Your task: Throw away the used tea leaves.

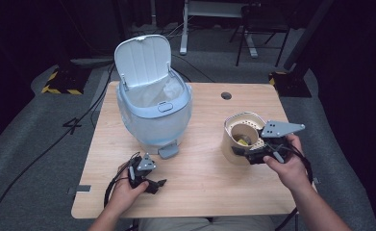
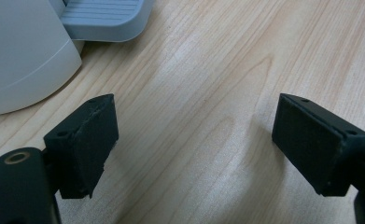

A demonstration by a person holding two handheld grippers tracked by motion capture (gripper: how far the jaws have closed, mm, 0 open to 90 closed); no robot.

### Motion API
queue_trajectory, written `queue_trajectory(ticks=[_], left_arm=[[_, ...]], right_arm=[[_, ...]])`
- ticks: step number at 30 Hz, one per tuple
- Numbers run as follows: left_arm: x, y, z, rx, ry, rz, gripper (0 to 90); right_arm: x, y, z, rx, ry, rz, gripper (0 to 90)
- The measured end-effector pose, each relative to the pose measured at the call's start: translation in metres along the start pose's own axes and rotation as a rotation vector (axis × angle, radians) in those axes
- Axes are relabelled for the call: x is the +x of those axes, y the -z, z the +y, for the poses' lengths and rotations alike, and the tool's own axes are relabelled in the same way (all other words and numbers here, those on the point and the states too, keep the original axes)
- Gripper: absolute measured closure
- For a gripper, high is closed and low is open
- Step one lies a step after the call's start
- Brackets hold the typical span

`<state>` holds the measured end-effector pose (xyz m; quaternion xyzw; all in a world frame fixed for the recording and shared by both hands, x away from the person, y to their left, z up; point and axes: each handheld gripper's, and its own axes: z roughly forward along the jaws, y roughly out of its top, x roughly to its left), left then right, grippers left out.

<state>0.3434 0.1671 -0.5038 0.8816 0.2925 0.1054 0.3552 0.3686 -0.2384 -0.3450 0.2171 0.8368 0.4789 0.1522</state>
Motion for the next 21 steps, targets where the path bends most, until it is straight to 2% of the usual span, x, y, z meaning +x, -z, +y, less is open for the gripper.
queue_trajectory(ticks=[5, 11, 15, 21], left_arm=[[0.0, 0.0, 0.0, 0.0, 0.001, 0.0, 15.2], [0.0, 0.0, 0.0, 0.0, 0.0, 0.0, 15.2], [0.0, 0.0, 0.0, 0.0, 0.0, 0.0, 15.2], [0.0, 0.0, 0.0, 0.0, 0.0, 0.0, 15.2]], right_arm=[[-0.018, 0.007, 0.013, 0.003, -0.002, -0.023, 29.6], [-0.042, 0.015, 0.023, 0.002, 0.003, -0.023, 29.8], [-0.057, 0.016, 0.023, 0.0, -0.004, -0.032, 29.8], [-0.08, 0.014, 0.016, 0.021, 0.004, -0.084, 30.0]])
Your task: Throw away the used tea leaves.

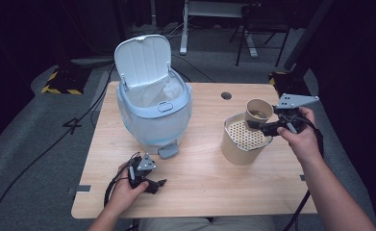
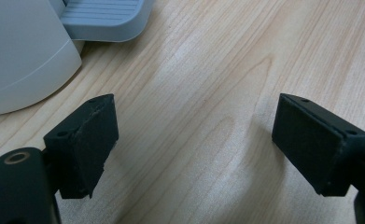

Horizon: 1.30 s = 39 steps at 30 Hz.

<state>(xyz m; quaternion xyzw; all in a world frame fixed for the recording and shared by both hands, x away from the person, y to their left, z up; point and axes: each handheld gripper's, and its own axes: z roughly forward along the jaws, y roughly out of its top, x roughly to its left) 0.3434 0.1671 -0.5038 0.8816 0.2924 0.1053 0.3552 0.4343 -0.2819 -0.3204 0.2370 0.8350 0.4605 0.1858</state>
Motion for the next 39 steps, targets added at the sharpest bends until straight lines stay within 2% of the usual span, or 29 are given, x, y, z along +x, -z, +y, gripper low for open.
queue_trajectory(ticks=[5, 11, 15, 19, 25, 31, 35, 39], left_arm=[[0.0, 0.0, 0.0, 0.0, 0.001, 0.0, 15.2], [0.0, 0.0, 0.0, 0.0, 0.0, 0.0, 15.2], [0.0, 0.0, 0.0, 0.0, 0.0, 0.0, 15.2], [0.0, 0.0, 0.0, 0.0, 0.0, 0.0, 15.2], [0.0, 0.0, 0.0, 0.0, 0.001, 0.0, 15.2], [0.0, 0.0, 0.0, 0.0, 0.0, 0.0, 15.2], [0.0, 0.0, 0.0, 0.0, 0.0, 0.0, 15.2], [0.0, 0.0, 0.0, 0.0, 0.0, 0.0, 15.2]], right_arm=[[-0.019, -0.002, -0.005, -0.006, 0.008, -0.029, 30.0], [-0.027, -0.003, -0.007, 0.028, 0.111, -0.12, 30.1], [-0.026, -0.004, -0.008, 0.063, 0.204, -0.178, 30.0], [-0.019, -0.006, -0.01, 0.121, 0.326, -0.255, 30.0], [-0.013, -0.007, -0.012, 0.179, 0.464, -0.328, 29.9], [-0.006, -0.009, -0.013, 0.268, 0.632, -0.404, 29.8], [0.0, -0.011, -0.014, 0.321, 0.721, -0.446, 29.8], [0.003, -0.015, -0.017, 0.361, 0.776, -0.47, 29.7]])
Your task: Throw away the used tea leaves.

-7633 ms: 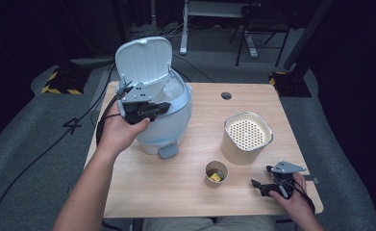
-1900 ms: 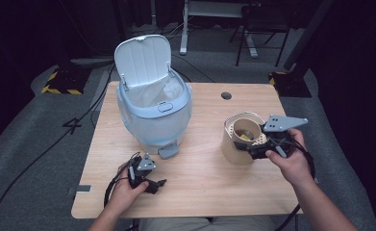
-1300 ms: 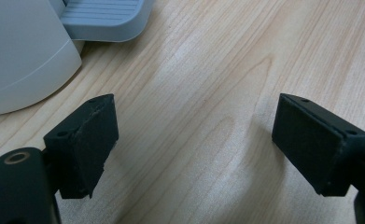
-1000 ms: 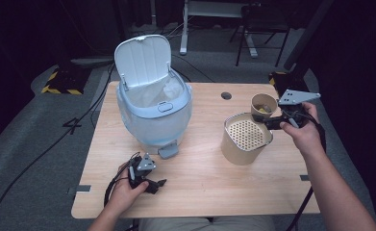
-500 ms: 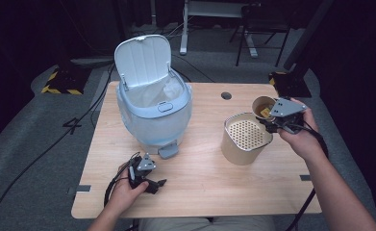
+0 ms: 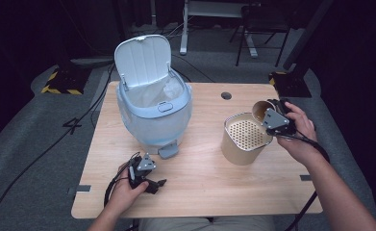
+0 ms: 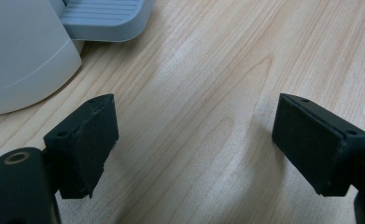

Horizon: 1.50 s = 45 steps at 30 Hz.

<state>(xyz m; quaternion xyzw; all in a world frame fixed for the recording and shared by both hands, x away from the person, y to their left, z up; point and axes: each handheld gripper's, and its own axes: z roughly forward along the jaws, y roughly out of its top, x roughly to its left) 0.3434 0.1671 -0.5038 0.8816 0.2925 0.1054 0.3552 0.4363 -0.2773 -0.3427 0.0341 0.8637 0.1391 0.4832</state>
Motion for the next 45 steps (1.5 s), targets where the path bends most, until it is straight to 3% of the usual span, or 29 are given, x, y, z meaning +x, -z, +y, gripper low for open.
queue_trajectory(ticks=[9, 10, 14, 25, 26, 27, 28, 29, 30, 31, 34, 36, 38, 39, 40, 41, 45], left_arm=[[0.0, 0.0, 0.0, 0.0, 0.0, 0.0, 15.2], [0.0, 0.0, 0.0, 0.0, 0.0, 0.0, 15.2], [0.0, 0.0, 0.0, 0.0, 0.0, 0.0, 15.2], [0.0, 0.0, 0.0, 0.0, 0.0, 0.0, 15.2], [0.0, 0.0, 0.0, 0.0, 0.0, 0.0, 15.2], [0.0, 0.0, 0.0, 0.0, 0.0, 0.0, 15.2], [0.0, 0.0, 0.0, 0.0, 0.0, 0.0, 15.2], [0.0, 0.0, 0.0, 0.0, 0.0, 0.0, 15.2], [0.0, 0.0, 0.0, 0.0, 0.0, 0.0, 15.2], [0.0, 0.0, 0.0, 0.0, 0.0, 0.0, 15.2], [0.0, 0.0, 0.0, 0.0, 0.0, 0.0, 15.2], [0.0, 0.0, 0.0, 0.0, 0.001, 0.0, 15.2], [0.0, 0.0, 0.0, 0.0, 0.001, 0.0, 15.2], [0.0, 0.0, 0.0, 0.0, 0.001, 0.0, 15.2], [0.0, 0.0, 0.0, 0.0, 0.0, 0.0, 15.2], [0.0, 0.0, 0.0, 0.0, 0.001, 0.0, 15.2], [0.0, 0.0, 0.0, 0.0, 0.001, 0.0, 15.2]], right_arm=[[0.01, -0.007, 0.004, 0.062, 0.132, -0.045, 29.6], [0.012, -0.008, 0.004, 0.079, 0.163, -0.053, 29.5], [0.015, -0.009, 0.005, 0.1, 0.206, -0.078, 29.5], [0.021, -0.007, 0.011, 0.184, 0.37, -0.205, 29.2], [0.022, -0.006, 0.012, 0.195, 0.408, -0.228, 29.2], [0.022, -0.006, 0.012, 0.195, 0.408, -0.228, 29.2], [0.025, -0.006, 0.013, 0.208, 0.453, -0.265, 29.2], [0.025, -0.006, 0.013, 0.208, 0.453, -0.265, 29.2], [0.027, -0.006, 0.015, 0.227, 0.505, -0.293, 29.2], [0.027, -0.006, 0.015, 0.227, 0.505, -0.293, 29.2], [0.03, -0.006, 0.017, 0.251, 0.575, -0.321, 29.1], [0.032, -0.006, 0.018, 0.261, 0.63, -0.345, 29.1], [0.035, -0.006, 0.019, 0.287, 0.72, -0.386, 29.1], [0.035, -0.006, 0.019, 0.287, 0.72, -0.386, 29.1], [0.037, -0.006, 0.019, 0.302, 0.779, -0.409, 29.1], [0.038, -0.006, 0.019, 0.308, 0.804, -0.418, 29.1], [0.04, -0.007, 0.018, 0.325, 0.847, -0.444, 29.1]])
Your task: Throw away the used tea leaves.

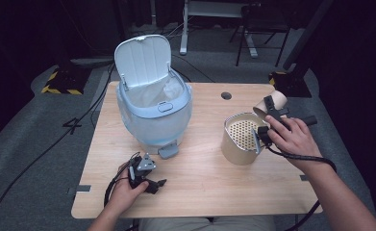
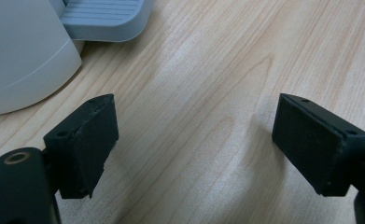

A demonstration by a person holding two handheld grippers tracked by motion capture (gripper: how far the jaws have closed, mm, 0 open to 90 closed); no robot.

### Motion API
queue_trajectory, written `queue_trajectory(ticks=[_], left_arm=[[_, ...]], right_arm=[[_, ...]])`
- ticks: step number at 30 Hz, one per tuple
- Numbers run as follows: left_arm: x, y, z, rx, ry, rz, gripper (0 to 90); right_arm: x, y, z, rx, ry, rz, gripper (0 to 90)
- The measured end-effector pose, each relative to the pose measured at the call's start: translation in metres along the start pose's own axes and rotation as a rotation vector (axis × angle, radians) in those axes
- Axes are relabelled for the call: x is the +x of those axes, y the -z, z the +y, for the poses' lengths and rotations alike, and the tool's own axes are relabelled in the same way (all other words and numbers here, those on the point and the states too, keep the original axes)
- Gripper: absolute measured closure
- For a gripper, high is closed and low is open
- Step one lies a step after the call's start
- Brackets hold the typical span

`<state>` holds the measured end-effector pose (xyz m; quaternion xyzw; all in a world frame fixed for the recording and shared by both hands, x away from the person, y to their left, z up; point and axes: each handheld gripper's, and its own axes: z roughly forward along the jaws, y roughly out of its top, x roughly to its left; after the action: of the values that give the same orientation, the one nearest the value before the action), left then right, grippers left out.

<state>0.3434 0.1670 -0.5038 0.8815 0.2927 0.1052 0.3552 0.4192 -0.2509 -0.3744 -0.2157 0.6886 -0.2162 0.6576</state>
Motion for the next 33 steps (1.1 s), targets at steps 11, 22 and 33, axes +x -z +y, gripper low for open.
queue_trajectory(ticks=[11, 22, 33], left_arm=[[0.0, 0.0, 0.0, 0.0, 0.0, 0.0, 15.2], [0.0, 0.0, 0.0, 0.0, 0.0, 0.0, 15.2], [0.0, 0.0, 0.0, 0.0, -0.001, 0.0, 15.2]], right_arm=[[0.004, 0.002, 0.003, 0.069, 0.211, -0.102, 29.0], [0.004, 0.006, 0.004, 0.175, 0.346, -0.202, 29.6], [-0.012, 0.013, 0.003, 0.196, 0.458, -0.244, 29.8]])
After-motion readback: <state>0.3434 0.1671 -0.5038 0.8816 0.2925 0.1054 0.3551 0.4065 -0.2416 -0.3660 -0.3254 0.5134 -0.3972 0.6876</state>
